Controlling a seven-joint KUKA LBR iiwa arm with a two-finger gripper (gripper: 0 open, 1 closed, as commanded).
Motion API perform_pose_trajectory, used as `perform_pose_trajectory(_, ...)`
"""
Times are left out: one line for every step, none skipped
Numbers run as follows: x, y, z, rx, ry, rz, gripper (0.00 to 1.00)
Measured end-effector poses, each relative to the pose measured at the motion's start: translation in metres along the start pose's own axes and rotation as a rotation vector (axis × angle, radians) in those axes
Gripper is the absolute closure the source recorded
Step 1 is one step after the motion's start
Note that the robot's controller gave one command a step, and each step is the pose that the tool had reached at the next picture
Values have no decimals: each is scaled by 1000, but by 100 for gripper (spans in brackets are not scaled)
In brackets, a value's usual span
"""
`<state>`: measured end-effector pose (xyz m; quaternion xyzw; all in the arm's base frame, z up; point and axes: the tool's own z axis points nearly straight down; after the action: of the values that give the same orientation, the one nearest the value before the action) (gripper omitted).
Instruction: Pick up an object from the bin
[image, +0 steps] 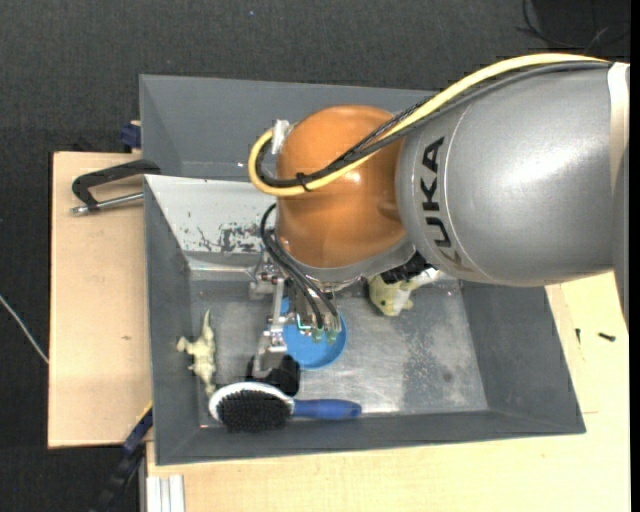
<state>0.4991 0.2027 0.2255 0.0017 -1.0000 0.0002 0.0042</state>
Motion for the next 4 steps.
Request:
perform_pose_trajectory(2,-22,120,-7,-14,-240,0)
perform_pose_trajectory(4,-28,153,-7,-13,-275,0)
perform_pose_trajectory(4,-26,151,-3,-10,-275,0)
perform_pose_trajectory(4,-25,151,-2,-10,-274,0)
